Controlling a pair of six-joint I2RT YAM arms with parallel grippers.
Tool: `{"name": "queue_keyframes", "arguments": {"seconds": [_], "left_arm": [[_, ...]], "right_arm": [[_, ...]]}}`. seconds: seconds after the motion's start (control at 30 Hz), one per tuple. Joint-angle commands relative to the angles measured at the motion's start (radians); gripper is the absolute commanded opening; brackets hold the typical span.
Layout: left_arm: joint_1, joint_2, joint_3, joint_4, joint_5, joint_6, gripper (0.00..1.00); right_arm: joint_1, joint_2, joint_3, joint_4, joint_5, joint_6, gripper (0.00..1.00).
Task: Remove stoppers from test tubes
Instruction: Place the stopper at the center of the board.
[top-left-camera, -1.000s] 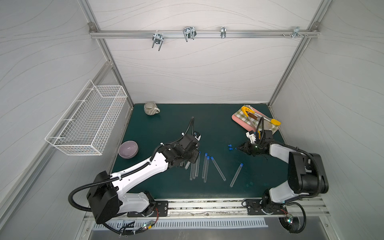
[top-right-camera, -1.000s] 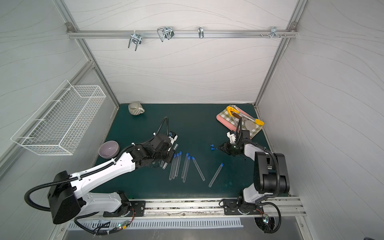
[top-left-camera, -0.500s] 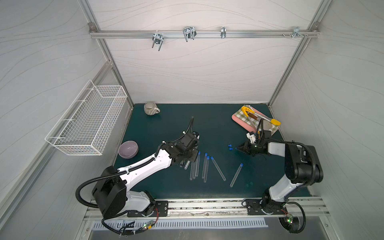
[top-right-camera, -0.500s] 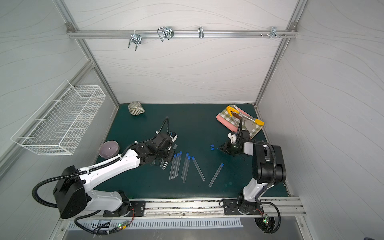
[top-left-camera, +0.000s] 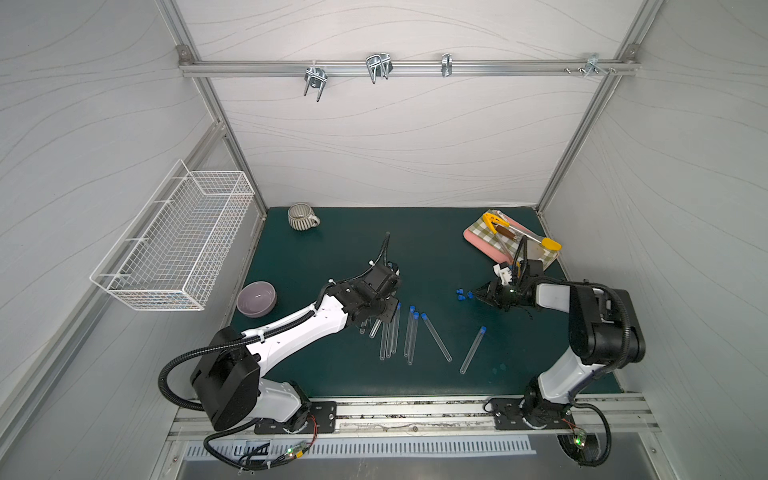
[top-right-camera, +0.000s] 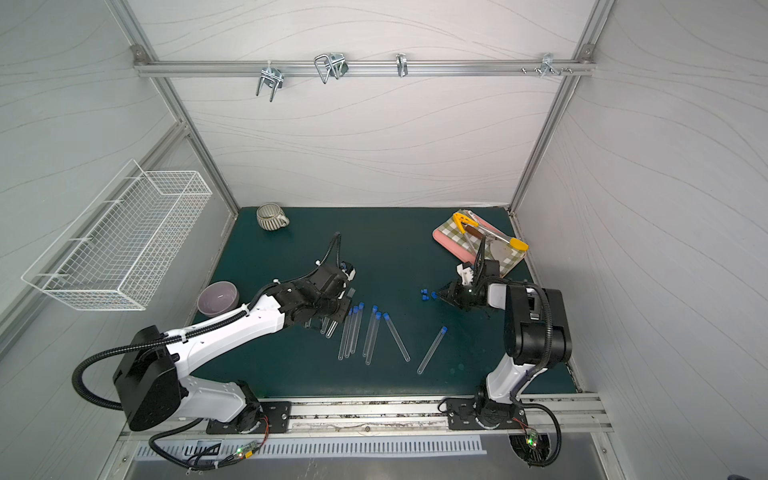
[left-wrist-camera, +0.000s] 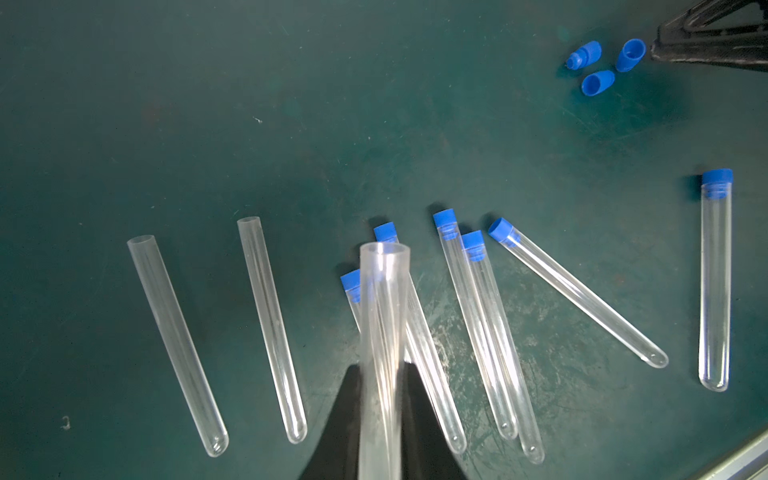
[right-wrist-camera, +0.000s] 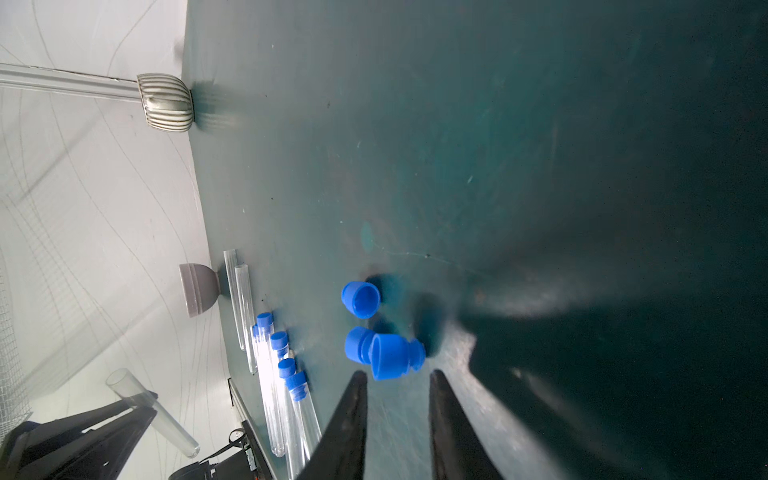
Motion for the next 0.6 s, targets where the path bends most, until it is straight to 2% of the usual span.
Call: {"name": "queue_keyframes", "arguments": {"seconds": [0.0,0.2,0.37,0.57], "left_arm": [[0.020,0.014,0.043,-0.009,-0.010,-0.028,0.00],[0.079,0.032,0.035,0.020,0.057,-0.042,0.00],[0.129,0.084,0.066,0.032,0.097,-0.049,0.00],[0.150,0.204,0.175,0.023,0.060,-0.043,0.00]], "right_arm": [[-0.007,-0.022,-0.013,0.025,-0.015,0.004,0.29],[0.014,-0.126,-0.003,-0.044,0.038,-0.033,0.33],[0.113,-0.261,0.012,-0.146,0.134,-0.089,0.45],[0.279,-0.408,-0.029,-0.151,0.207,-0.084,0.64]]}}
